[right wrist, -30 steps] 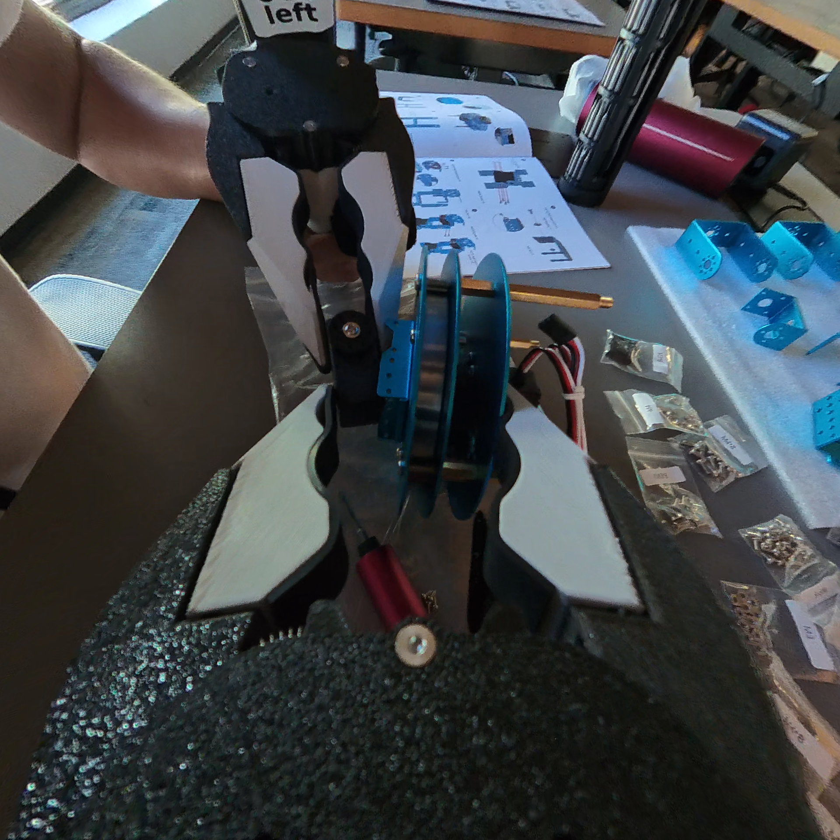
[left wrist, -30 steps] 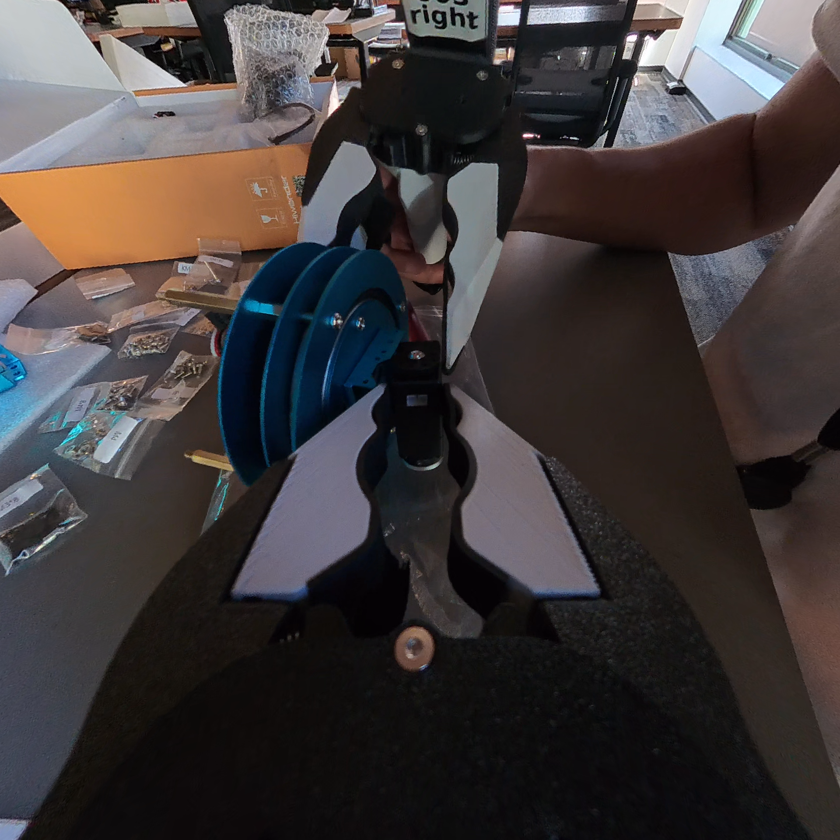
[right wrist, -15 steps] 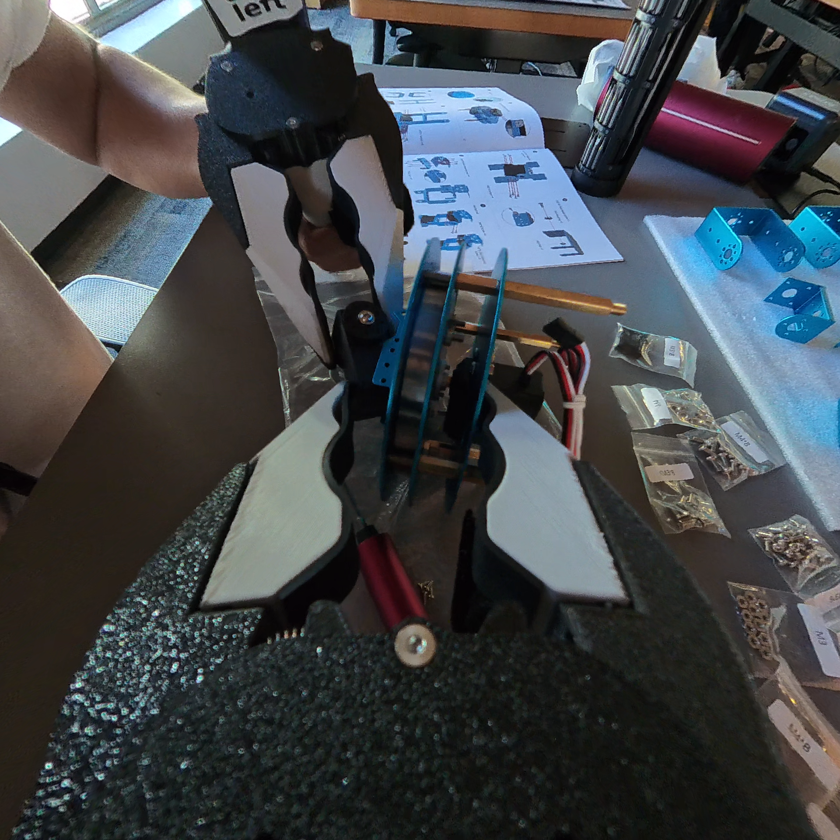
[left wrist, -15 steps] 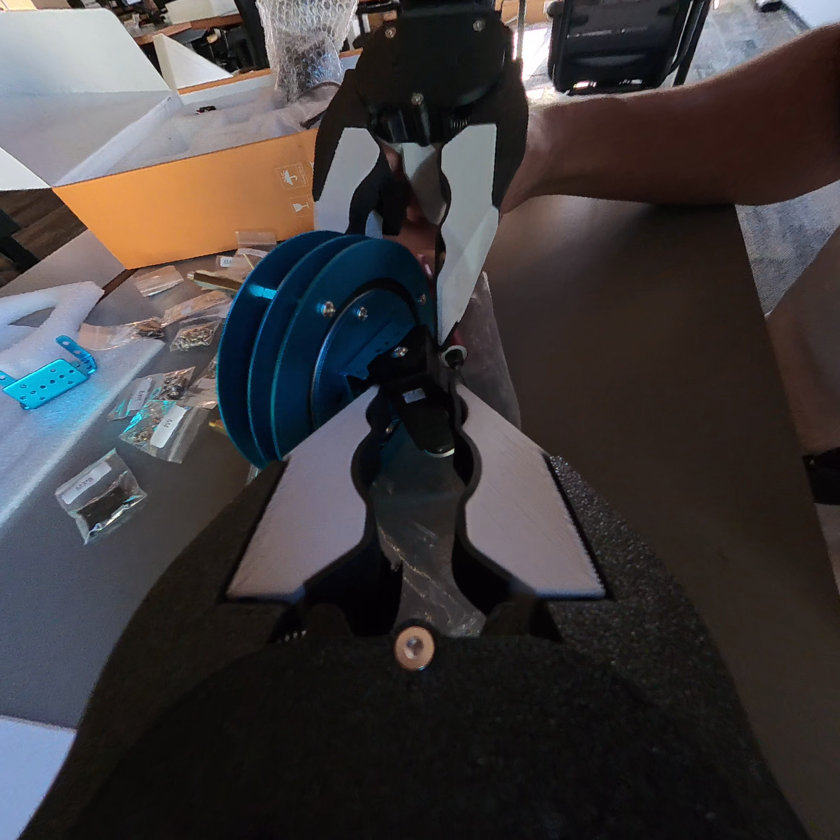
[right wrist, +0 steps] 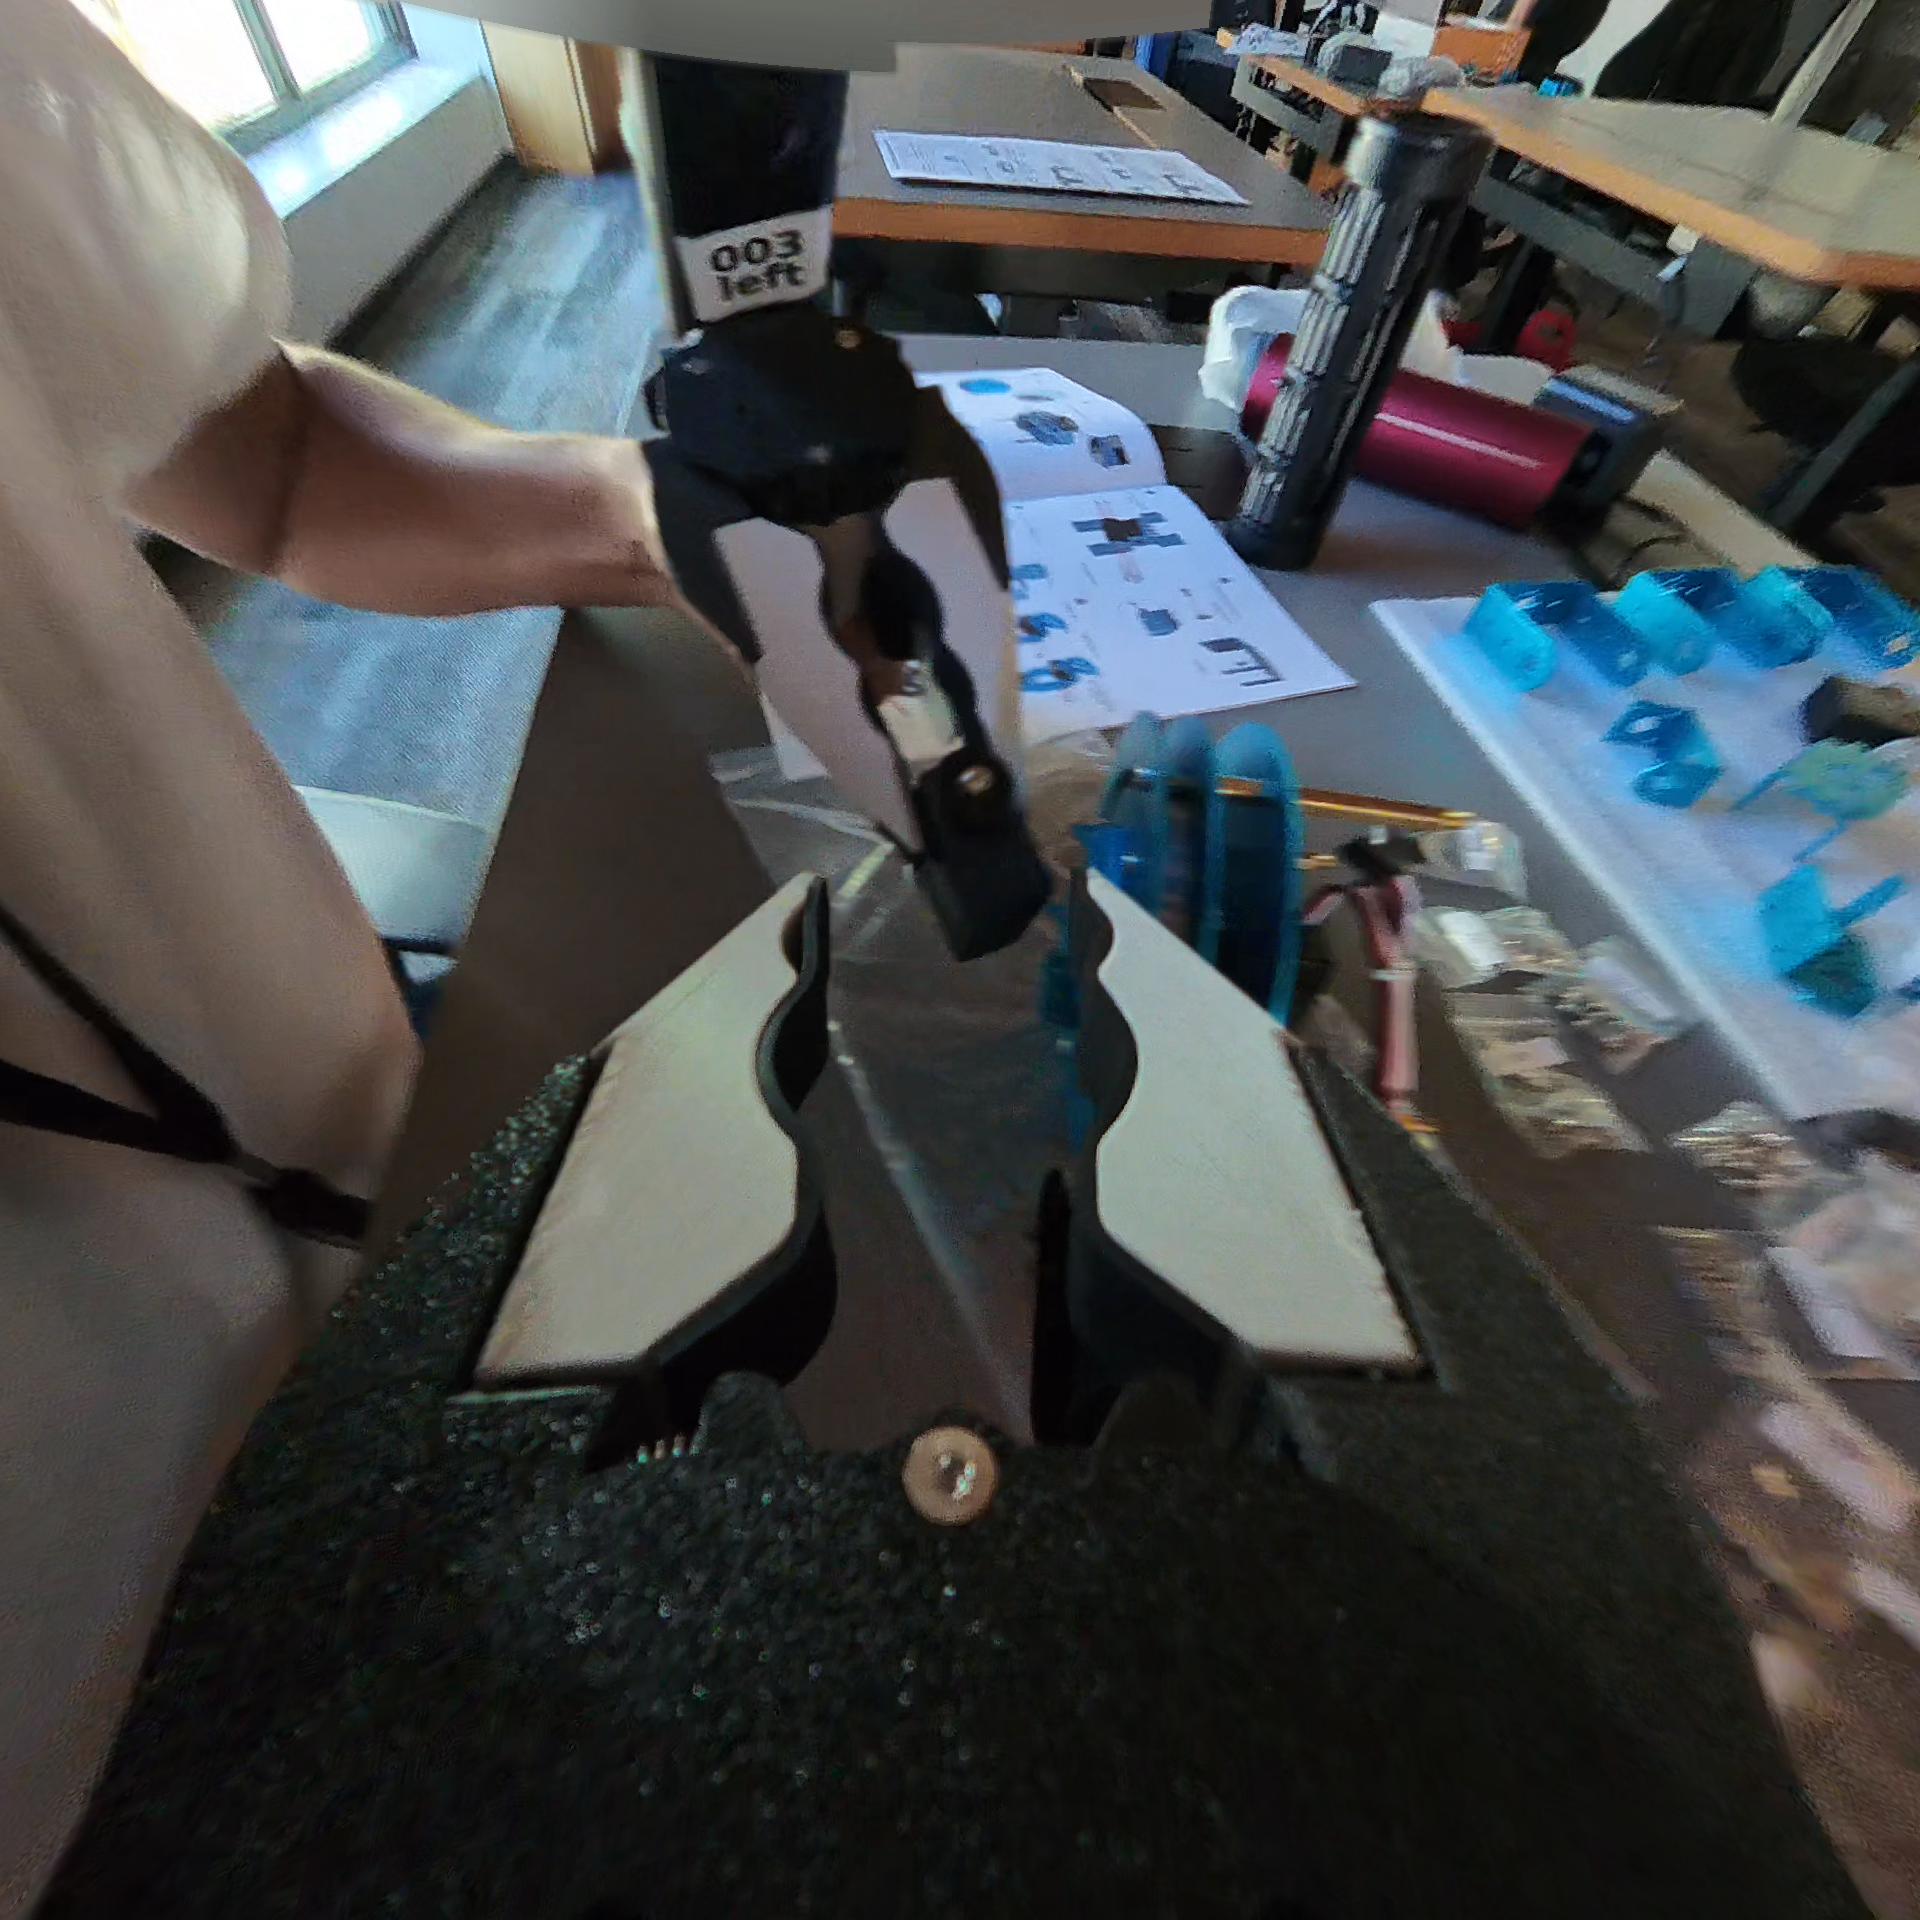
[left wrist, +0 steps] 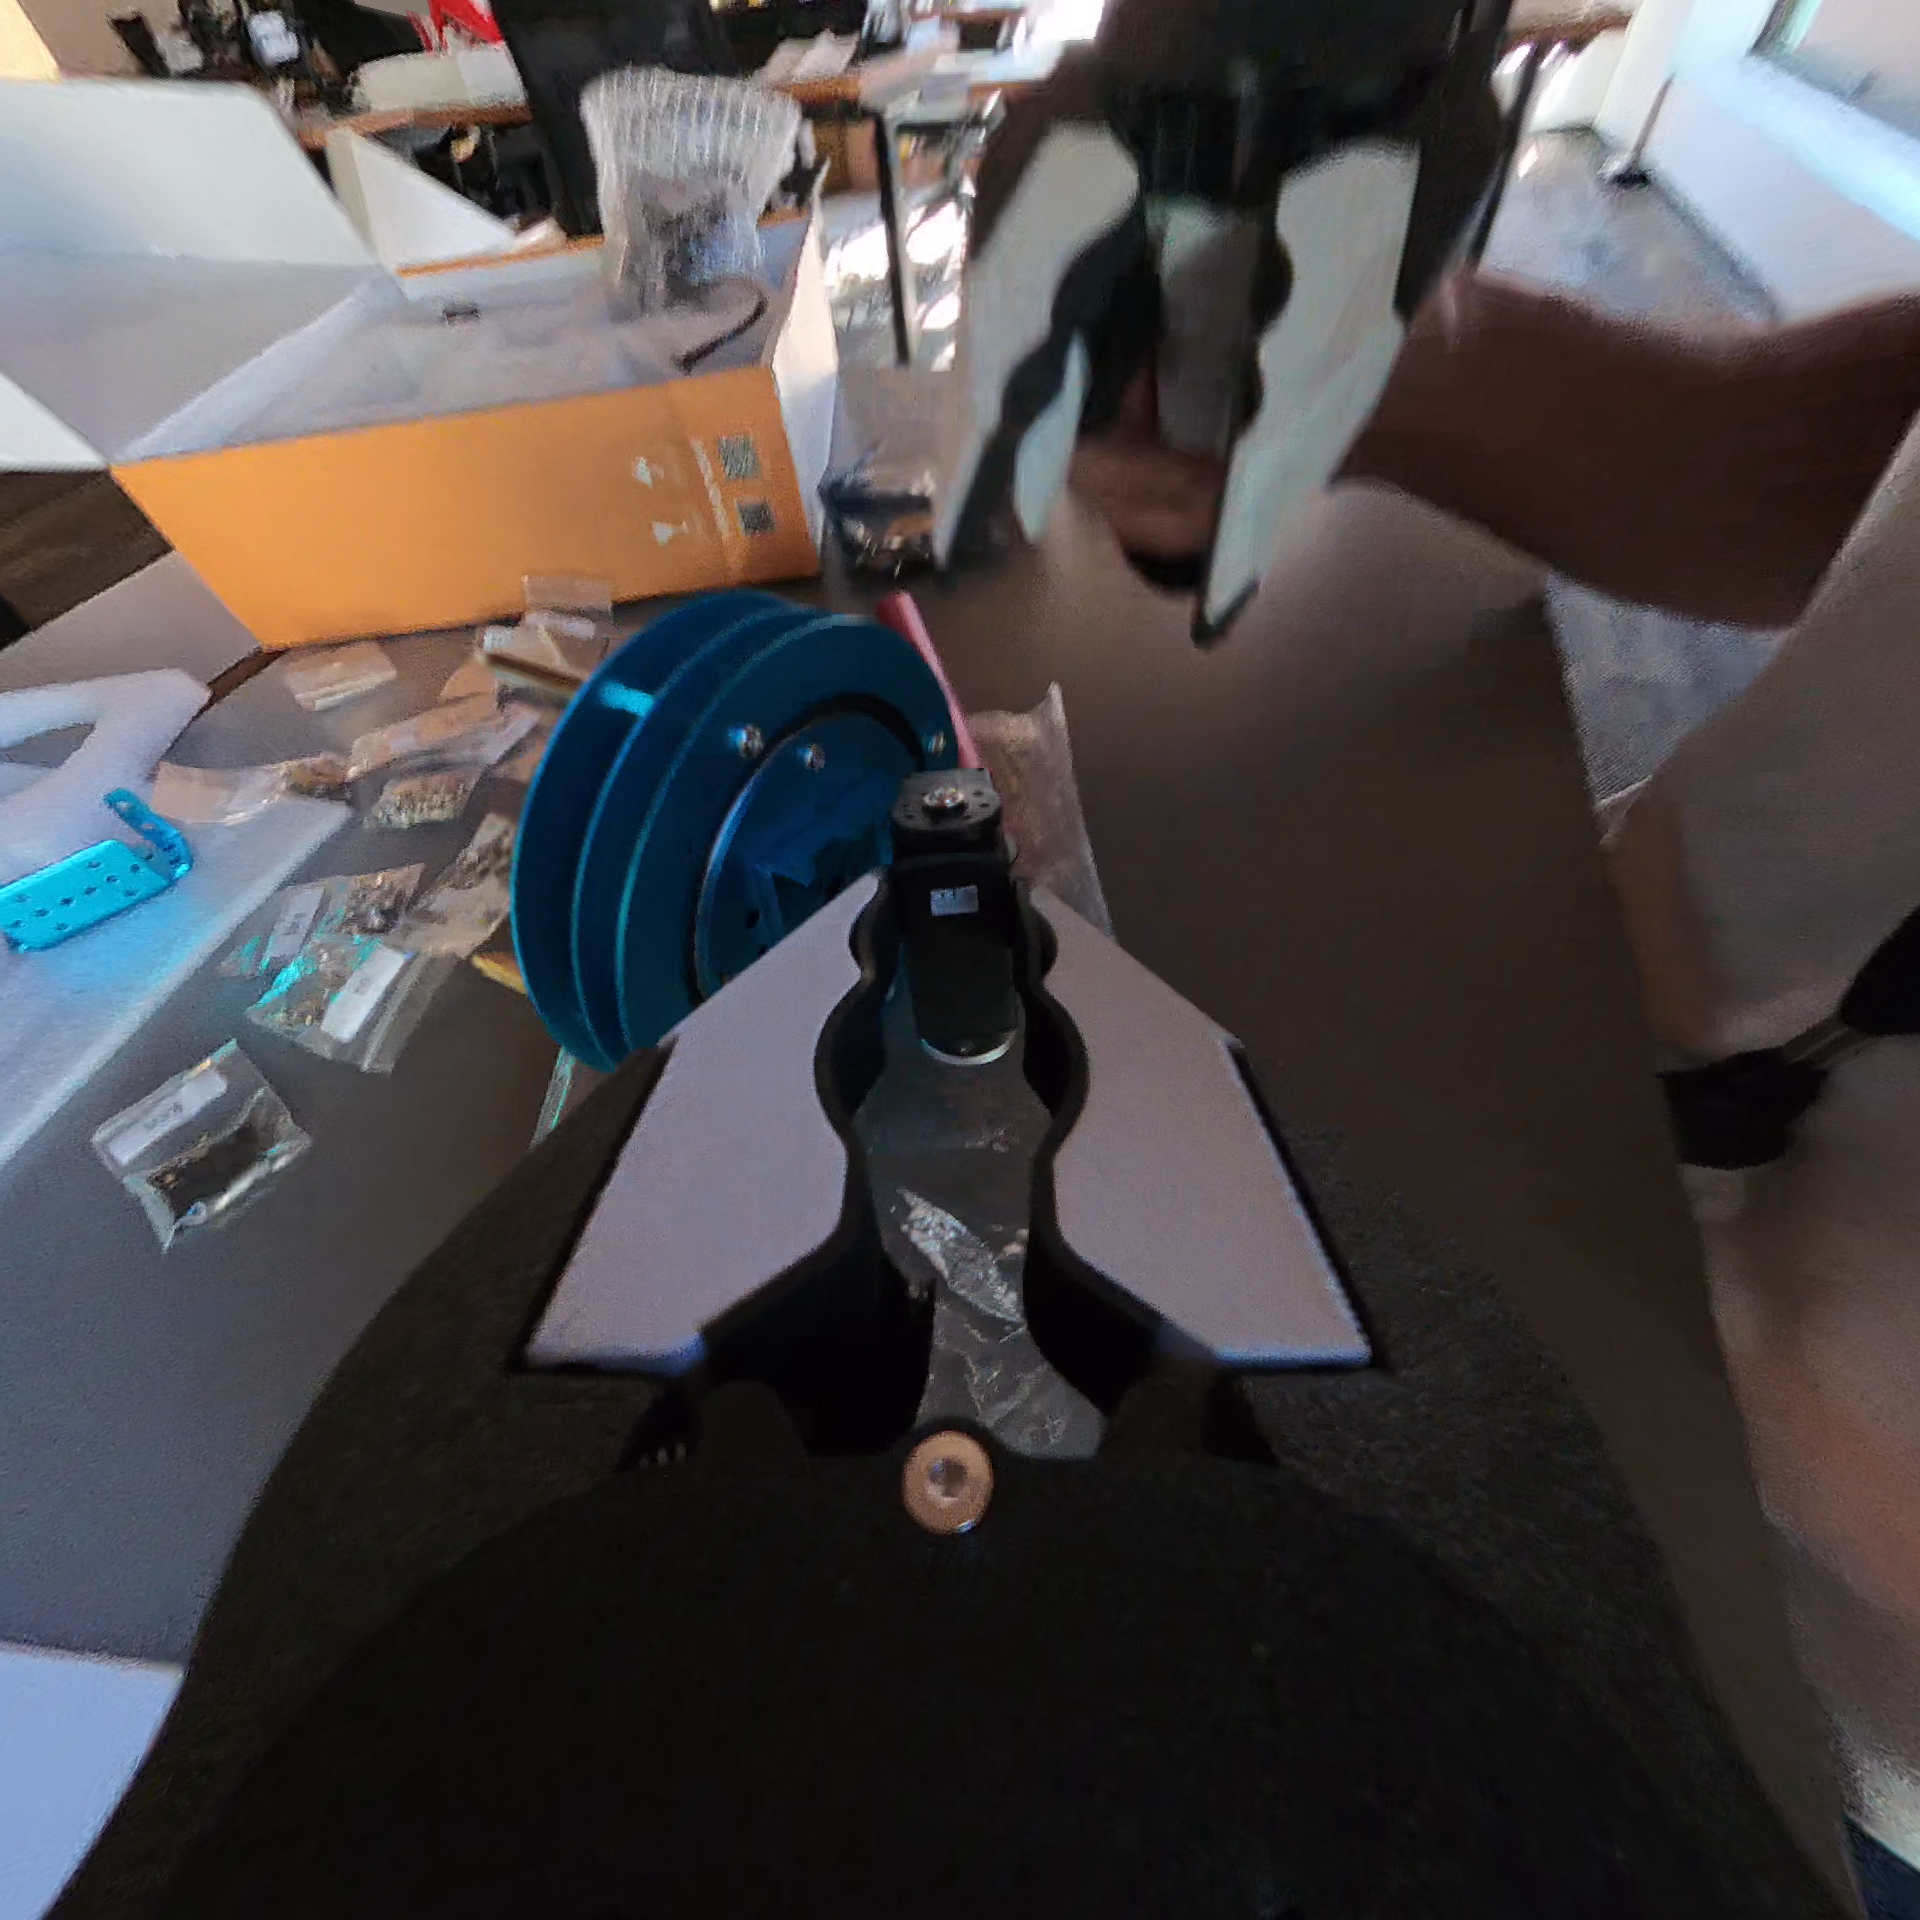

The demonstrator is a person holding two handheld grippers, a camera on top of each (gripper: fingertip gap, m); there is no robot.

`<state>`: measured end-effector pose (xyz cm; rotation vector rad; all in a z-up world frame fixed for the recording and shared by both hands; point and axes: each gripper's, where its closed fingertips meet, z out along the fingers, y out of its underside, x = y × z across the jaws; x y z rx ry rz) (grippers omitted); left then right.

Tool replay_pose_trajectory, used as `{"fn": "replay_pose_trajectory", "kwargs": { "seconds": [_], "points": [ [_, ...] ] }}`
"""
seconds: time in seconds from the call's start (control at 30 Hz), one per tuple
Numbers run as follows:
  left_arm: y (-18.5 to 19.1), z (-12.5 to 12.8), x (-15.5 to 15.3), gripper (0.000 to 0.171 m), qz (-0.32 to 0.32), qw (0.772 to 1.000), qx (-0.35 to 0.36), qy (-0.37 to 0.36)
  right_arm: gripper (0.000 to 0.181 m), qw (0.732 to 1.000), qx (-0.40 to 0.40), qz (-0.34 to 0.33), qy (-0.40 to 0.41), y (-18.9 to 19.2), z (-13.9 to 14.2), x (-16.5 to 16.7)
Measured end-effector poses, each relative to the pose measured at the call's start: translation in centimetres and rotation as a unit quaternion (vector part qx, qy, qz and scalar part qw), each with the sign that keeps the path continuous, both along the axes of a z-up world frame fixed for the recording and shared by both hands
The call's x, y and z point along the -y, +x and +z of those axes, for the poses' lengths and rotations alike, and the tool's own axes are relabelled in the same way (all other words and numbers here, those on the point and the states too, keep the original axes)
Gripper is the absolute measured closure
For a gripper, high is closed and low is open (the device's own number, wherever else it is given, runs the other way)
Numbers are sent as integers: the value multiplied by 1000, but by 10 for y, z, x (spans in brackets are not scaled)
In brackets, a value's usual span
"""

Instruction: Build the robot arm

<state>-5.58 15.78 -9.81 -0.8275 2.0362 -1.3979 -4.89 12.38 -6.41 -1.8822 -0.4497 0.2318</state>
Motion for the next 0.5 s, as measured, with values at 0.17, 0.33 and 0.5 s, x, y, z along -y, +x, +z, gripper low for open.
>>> {"fn": "replay_pose_trajectory", "kwargs": {
  "seconds": [0.17,0.33,0.5],
  "points": [
    [-25,38,14,152,-96,991,44,-80,127,995,-97,-34,4,-24,-16,-10],
    [-27,24,28,152,-140,988,22,-61,161,992,-119,-28,18,-30,-21,-10],
    [-5,15,7,143,-95,995,26,6,162,986,-115,-114,-23,-6,-40,-14]
  ]
}}
